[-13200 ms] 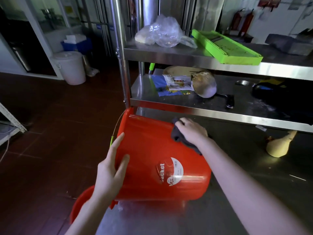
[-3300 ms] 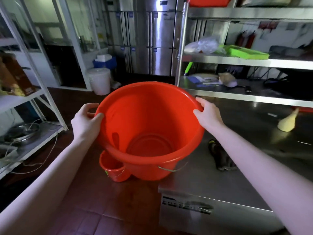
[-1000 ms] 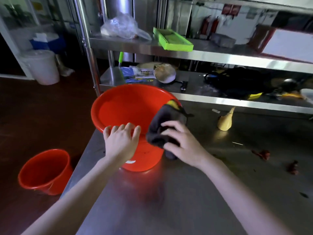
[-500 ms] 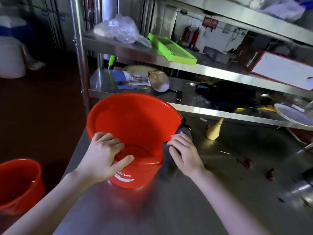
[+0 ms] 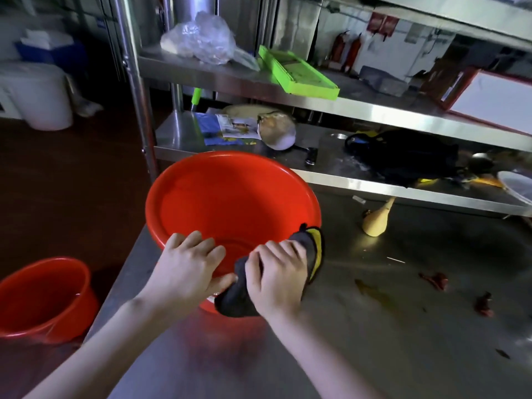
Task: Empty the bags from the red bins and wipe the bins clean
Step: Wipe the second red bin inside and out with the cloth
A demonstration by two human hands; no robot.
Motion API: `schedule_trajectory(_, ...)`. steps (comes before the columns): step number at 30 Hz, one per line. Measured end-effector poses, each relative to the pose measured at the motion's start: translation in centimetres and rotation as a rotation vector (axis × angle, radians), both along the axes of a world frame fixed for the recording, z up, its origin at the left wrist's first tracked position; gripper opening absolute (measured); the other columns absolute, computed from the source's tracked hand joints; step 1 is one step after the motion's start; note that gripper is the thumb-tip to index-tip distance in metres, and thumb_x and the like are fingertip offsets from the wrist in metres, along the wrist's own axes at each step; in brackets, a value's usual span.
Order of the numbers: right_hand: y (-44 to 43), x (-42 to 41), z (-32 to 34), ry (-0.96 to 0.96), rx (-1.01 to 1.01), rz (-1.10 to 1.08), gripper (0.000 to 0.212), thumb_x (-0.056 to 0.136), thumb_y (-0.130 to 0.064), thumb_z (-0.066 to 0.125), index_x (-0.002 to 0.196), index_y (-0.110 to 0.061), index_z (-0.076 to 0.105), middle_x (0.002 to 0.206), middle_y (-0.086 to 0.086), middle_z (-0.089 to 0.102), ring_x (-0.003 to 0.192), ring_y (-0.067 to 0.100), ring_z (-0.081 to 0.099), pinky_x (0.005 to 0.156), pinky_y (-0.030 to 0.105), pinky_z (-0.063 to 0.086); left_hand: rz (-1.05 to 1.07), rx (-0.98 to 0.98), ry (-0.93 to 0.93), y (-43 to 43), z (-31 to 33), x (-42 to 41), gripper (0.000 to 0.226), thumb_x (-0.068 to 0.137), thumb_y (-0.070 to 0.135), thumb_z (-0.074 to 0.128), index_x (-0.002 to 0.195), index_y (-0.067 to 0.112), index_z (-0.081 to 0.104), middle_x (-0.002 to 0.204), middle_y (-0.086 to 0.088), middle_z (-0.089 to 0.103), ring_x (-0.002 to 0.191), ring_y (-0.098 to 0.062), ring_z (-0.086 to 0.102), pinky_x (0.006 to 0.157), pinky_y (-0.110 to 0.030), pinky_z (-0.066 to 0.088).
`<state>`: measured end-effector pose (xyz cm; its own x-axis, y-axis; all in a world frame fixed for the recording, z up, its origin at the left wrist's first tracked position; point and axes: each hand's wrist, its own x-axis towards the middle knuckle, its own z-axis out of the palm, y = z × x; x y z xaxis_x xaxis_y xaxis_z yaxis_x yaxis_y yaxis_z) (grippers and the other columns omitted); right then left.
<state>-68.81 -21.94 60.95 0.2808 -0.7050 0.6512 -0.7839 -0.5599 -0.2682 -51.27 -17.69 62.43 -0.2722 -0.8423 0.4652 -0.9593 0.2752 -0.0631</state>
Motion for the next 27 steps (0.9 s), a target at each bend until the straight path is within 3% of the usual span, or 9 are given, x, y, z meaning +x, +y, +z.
schedule_trajectory(5,-5.4,-4.3,3.1,0.233,0.125,0.337,0.031,0.084,-0.024,0.044,0.06,-0.012,0.061,0.061,0.001,0.06,0.063,0.026,0.056,0.07,0.036,0.044,-0.085,0.185,0.121,0.3,1.3,2.3,0.056,0.09,0.065,0.034,0.094,0.021,0.068,0.085,0.009,0.064,0.082,-0.016,0.056,0.072,-0.032,0.045)
schedule_trajectory(8,-10.5,-7.3,4.7,0.427,0.268,0.361,0.035,0.087,-0.019,0.043,0.07,-0.006,0.07,0.079,0.007,0.071,0.089,0.026,0.065,0.091,0.037,0.044,-0.081,0.201,0.046,0.1,2.4,5.8,0.071,0.095,0.064,0.022,0.111,0.013,0.068,0.102,-0.001,0.066,0.098,-0.024,0.061,0.092,-0.04,0.048)
schedule_trajectory(10,-13.0,-8.5,4.7,0.468,0.279,0.314,0.03,0.092,-0.012,0.048,0.083,-0.005,0.075,0.1,0.008,0.074,0.115,0.023,0.06,0.111,0.034,0.03,-0.081,0.177,0.02,0.0,2.2,5.8,0.073,0.099,0.056,0.016,0.113,0.007,0.068,0.103,-0.006,0.065,0.098,-0.028,0.063,0.102,-0.045,0.042)
schedule_trajectory(11,-13.5,-8.7,4.5,0.435,0.268,0.288,0.029,0.093,-0.01,0.048,0.085,-0.004,0.075,0.102,0.009,0.073,0.117,0.024,0.059,0.114,0.033,0.025,-0.068,0.157,0.019,0.0,1.9,5.3,0.073,0.101,0.053,0.014,0.111,0.005,0.069,0.1,-0.007,0.064,0.095,-0.03,0.063,0.105,-0.047,0.04)
schedule_trajectory(14,-11.4,-7.6,3.7,0.194,0.256,0.186,0.039,0.087,-0.017,0.04,0.067,0.0,0.069,0.082,0.014,0.071,0.09,0.03,0.065,0.107,0.039,0.036,0.022,0.131,0.027,0.4,1.2,3.9,0.075,0.101,0.052,0.01,0.107,0.006,0.068,0.094,-0.007,0.061,0.093,-0.034,0.061,0.102,-0.053,0.043)
schedule_trajectory(17,-6.2,-3.9,2.1,0.036,0.087,0.043,0.033,0.079,-0.02,0.043,0.051,-0.009,0.057,0.057,0.01,0.06,0.063,0.032,0.058,0.08,0.04,0.047,0.064,0.122,0.055,0.5,1.1,1.6,0.063,0.098,0.054,0.022,0.1,0.012,0.069,0.088,-0.005,0.058,0.083,-0.033,0.058,0.082,-0.053,0.049)
schedule_trajectory(20,-1.7,-0.1,1.1,0.03,0.016,0.015,0.027,0.079,-0.022,0.051,0.052,-0.016,0.052,0.054,0.004,0.055,0.059,0.03,0.051,0.069,0.04,0.043,0.08,0.074,0.106,0.7,0.0,-1.3,0.039,0.093,0.042,0.037,0.092,0.015,0.065,0.084,-0.001,0.053,0.078,-0.026,0.05,0.076,-0.045,0.043)
schedule_trajectory(24,-4.1,-3.1,1.9,0.171,-0.038,0.324,0.025,0.08,-0.02,0.05,0.057,-0.013,0.056,0.056,0.004,0.055,0.058,0.029,0.053,0.06,0.037,0.042,0.063,0.062,0.246,1.0,-1.1,-1.1,0.038,0.093,0.049,0.038,0.093,0.019,0.062,0.085,0.007,0.051,0.081,-0.017,0.042,0.081,-0.035,0.029)
schedule_trajectory(27,-9.1,-7.2,4.2,0.363,0.131,0.391,0.034,0.083,-0.022,0.04,0.06,-0.008,0.061,0.062,0.007,0.06,0.066,0.029,0.058,0.074,0.036,0.043,0.048,0.074,0.279,0.8,-1.2,-1.7,0.037,0.092,0.052,0.04,0.093,0.022,0.062,0.085,0.012,0.049,0.082,-0.013,0.039,0.084,-0.032,0.025)
